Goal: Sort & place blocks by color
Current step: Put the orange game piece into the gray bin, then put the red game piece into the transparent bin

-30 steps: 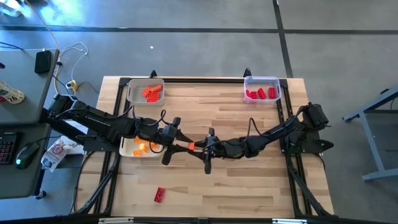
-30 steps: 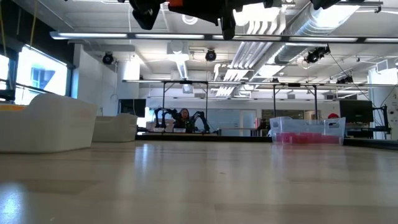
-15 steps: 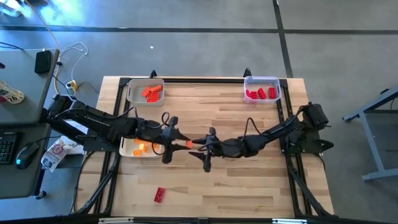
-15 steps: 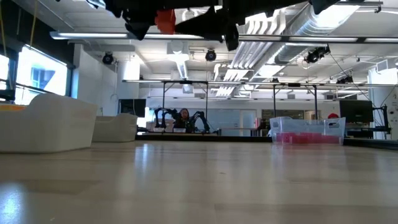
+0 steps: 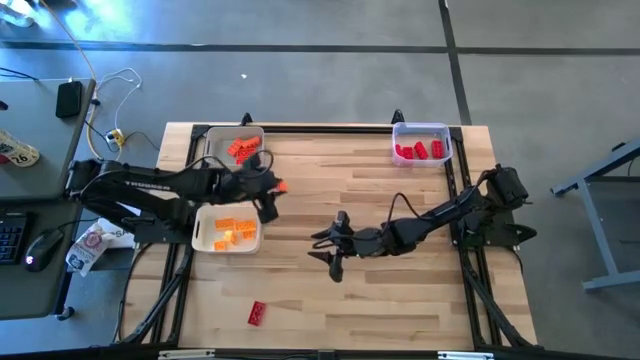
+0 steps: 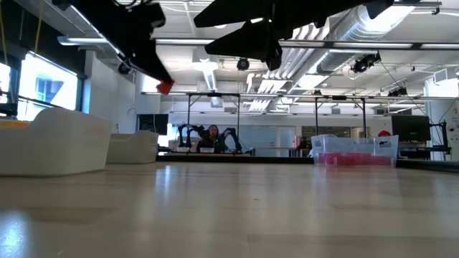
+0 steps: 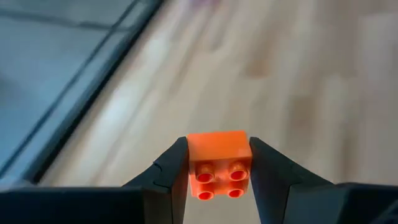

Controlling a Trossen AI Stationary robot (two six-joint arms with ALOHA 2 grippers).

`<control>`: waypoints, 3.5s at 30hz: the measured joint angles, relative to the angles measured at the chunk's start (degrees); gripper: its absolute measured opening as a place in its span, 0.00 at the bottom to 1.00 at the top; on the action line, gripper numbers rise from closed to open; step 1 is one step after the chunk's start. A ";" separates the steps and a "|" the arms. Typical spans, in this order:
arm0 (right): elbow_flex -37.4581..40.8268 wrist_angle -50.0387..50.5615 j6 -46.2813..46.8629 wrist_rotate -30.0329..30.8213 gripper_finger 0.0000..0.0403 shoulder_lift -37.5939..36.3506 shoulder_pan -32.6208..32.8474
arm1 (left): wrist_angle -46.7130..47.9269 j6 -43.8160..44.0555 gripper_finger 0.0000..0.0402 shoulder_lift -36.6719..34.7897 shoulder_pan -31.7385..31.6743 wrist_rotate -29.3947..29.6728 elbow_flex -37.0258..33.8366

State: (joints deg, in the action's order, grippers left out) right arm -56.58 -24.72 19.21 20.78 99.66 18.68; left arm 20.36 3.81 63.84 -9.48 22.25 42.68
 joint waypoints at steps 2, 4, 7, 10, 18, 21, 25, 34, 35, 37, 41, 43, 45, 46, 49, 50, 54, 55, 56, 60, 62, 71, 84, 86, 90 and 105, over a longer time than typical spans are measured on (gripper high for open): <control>0.00 0.28 0.04 0.04 0.54 0.00 -0.02 | 2.46 0.00 0.28 -0.16 -3.15 2.65 0.02; 0.00 0.67 0.04 0.09 0.54 0.00 -0.04 | 4.37 0.02 0.28 -0.16 -6.35 5.18 0.01; 0.00 1.29 0.04 0.17 0.54 0.00 -0.04 | 5.47 0.02 0.28 -0.16 -11.41 6.20 0.02; 0.00 1.58 0.39 0.17 0.54 0.00 -0.02 | 5.62 0.06 0.28 -0.14 -16.59 6.54 0.02; 0.00 1.81 0.34 0.20 0.54 0.00 0.00 | 5.38 0.51 0.28 0.80 -27.86 1.20 0.02; 0.00 1.82 0.34 0.20 0.54 0.00 0.02 | 5.49 0.54 0.28 2.19 -30.80 0.72 0.01; 0.00 1.87 1.87 0.15 0.54 0.00 0.02 | 5.60 1.79 0.28 5.05 -34.38 0.78 0.02; 0.00 3.12 1.83 0.09 0.54 0.00 0.11 | 5.56 1.97 0.30 10.48 -39.38 -4.09 0.02; 0.00 3.22 1.81 0.09 0.54 0.00 0.11 | 5.56 1.97 0.32 10.98 -39.66 -4.27 0.02; 0.00 3.24 1.81 0.09 0.54 0.02 0.11 | 5.56 1.99 0.34 11.86 -40.01 -4.21 0.02; 0.00 3.55 1.81 0.09 0.54 0.02 0.11 | 5.58 2.21 0.39 12.82 -40.43 -4.23 0.02; 0.00 4.06 1.79 0.08 0.54 0.02 0.11 | 5.56 3.13 0.41 12.82 -40.43 -4.23 0.02; 0.00 4.48 1.79 0.07 0.54 0.02 0.11 | 5.56 3.53 0.43 12.82 -40.43 -4.97 0.02; 0.00 4.68 1.79 0.07 0.54 0.02 0.11 | 5.54 3.51 0.44 12.82 -40.43 -5.46 0.02; 0.00 5.06 1.80 0.04 0.54 0.02 0.11 | 5.57 3.52 0.47 12.82 -40.41 -5.62 0.03; 0.00 5.09 1.81 0.04 0.54 0.02 0.11 | 5.69 3.55 0.49 12.82 -40.40 -5.72 0.04; 0.00 5.63 3.07 0.03 0.54 0.02 0.11 | 8.06 4.80 0.53 12.82 -40.39 -6.49 0.04; 0.00 5.73 3.16 0.02 0.54 0.04 0.11 | 8.98 4.99 0.55 12.82 -40.39 -6.62 0.04; 0.00 5.86 3.29 0.02 0.54 0.04 0.11 | 9.85 5.01 0.56 12.82 -40.39 -6.65 0.04; 0.02 6.15 3.29 0.02 0.54 0.04 0.11 | 12.95 5.03 0.59 12.82 -40.39 -6.63 0.06; 0.02 6.15 3.29 0.02 0.54 0.04 0.11 | 15.98 5.60 0.60 12.82 -40.39 -6.68 0.81; 0.02 6.15 3.29 0.01 0.54 0.04 0.13 | 32.46 7.64 0.60 12.76 -38.86 -6.70 10.78; 0.02 7.33 2.83 0.02 0.54 0.04 1.01 | 44.04 20.43 0.61 6.38 -23.07 -12.39 12.35; 0.02 7.82 2.83 0.03 0.54 0.04 0.98 | 45.06 23.39 0.61 4.74 -19.93 -12.78 12.37; 0.02 8.27 2.84 0.03 0.54 0.04 0.98 | 47.47 30.73 0.61 1.77 -13.35 -14.03 12.37; 0.02 8.51 2.85 0.02 0.54 0.04 0.98 | 48.55 57.12 0.61 -0.42 16.17 -14.39 12.37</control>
State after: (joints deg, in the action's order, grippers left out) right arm -56.55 -16.21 22.05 20.80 99.70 19.66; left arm 68.91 60.93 63.42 6.69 7.86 55.05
